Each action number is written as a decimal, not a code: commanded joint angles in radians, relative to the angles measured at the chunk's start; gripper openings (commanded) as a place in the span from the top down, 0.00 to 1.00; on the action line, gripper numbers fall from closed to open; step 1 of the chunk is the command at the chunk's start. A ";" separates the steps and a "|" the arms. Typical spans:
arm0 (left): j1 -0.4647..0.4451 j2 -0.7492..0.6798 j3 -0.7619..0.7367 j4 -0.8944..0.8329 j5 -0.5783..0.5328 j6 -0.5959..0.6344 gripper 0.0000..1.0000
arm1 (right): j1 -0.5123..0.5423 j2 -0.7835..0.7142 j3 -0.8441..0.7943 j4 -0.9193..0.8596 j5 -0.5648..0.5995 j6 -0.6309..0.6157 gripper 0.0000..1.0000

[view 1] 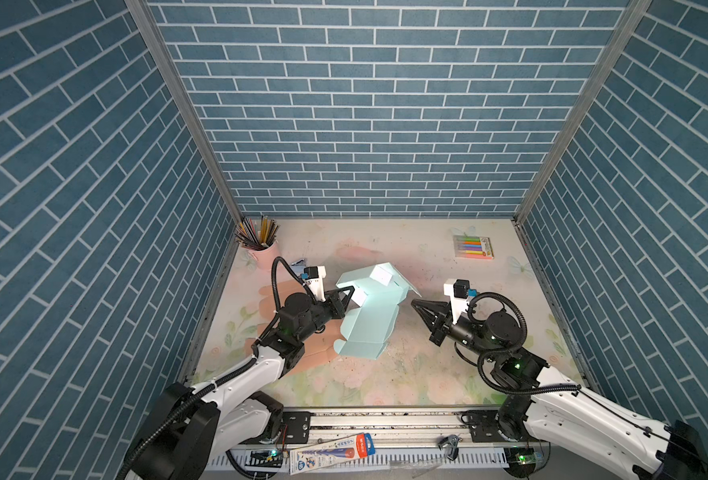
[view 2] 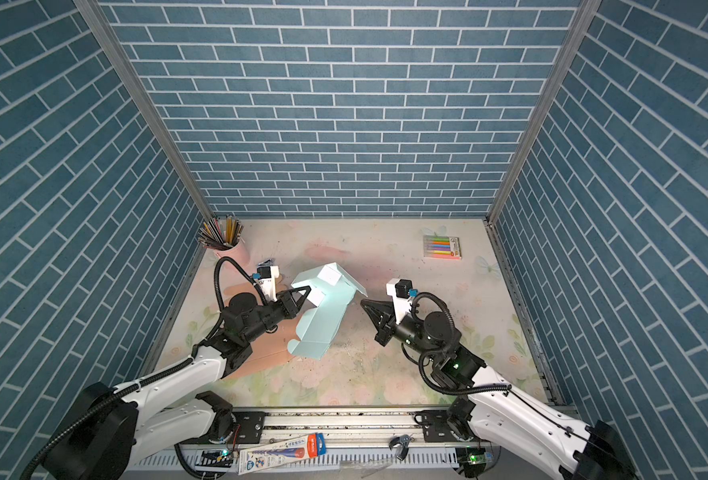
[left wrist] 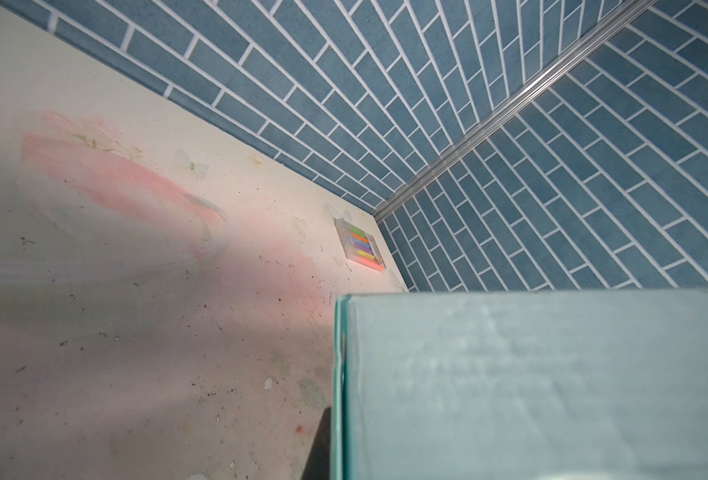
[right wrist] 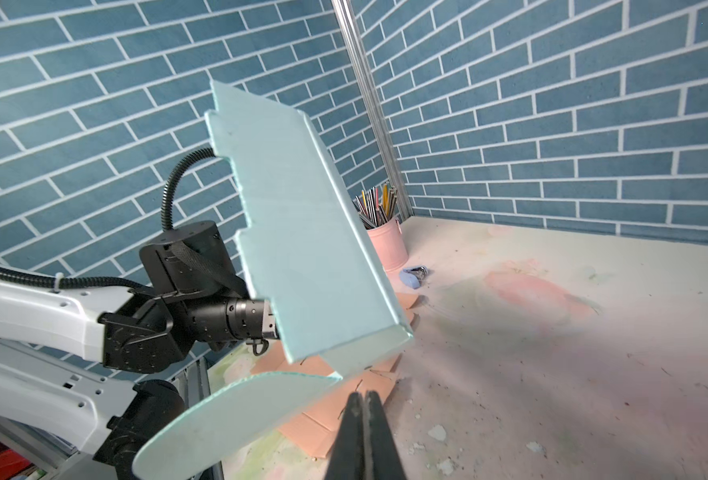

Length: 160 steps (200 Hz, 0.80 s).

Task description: Fold the paper box

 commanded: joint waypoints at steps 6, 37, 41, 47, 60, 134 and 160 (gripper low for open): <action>0.006 -0.023 0.001 0.043 0.021 -0.027 1.00 | 0.005 0.027 0.044 0.107 -0.040 0.045 1.00; 0.005 -0.037 -0.005 0.044 0.026 -0.036 1.00 | 0.005 0.070 0.034 0.201 -0.053 0.092 1.00; 0.006 -0.039 -0.005 0.045 0.027 -0.037 1.00 | 0.005 0.076 0.035 0.212 -0.056 0.095 1.00; 0.007 -0.041 -0.006 0.045 0.027 -0.038 1.00 | 0.005 0.083 0.035 0.227 -0.060 0.102 1.00; 0.006 -0.051 -0.009 0.043 0.027 -0.041 1.00 | 0.005 0.096 0.039 0.247 -0.062 0.108 1.00; 0.007 -0.067 -0.020 0.032 0.023 -0.038 1.00 | 0.005 0.172 0.087 0.228 -0.049 0.105 1.00; 0.007 -0.069 -0.030 0.030 0.022 -0.036 1.00 | 0.004 0.193 0.098 0.235 -0.053 0.108 1.00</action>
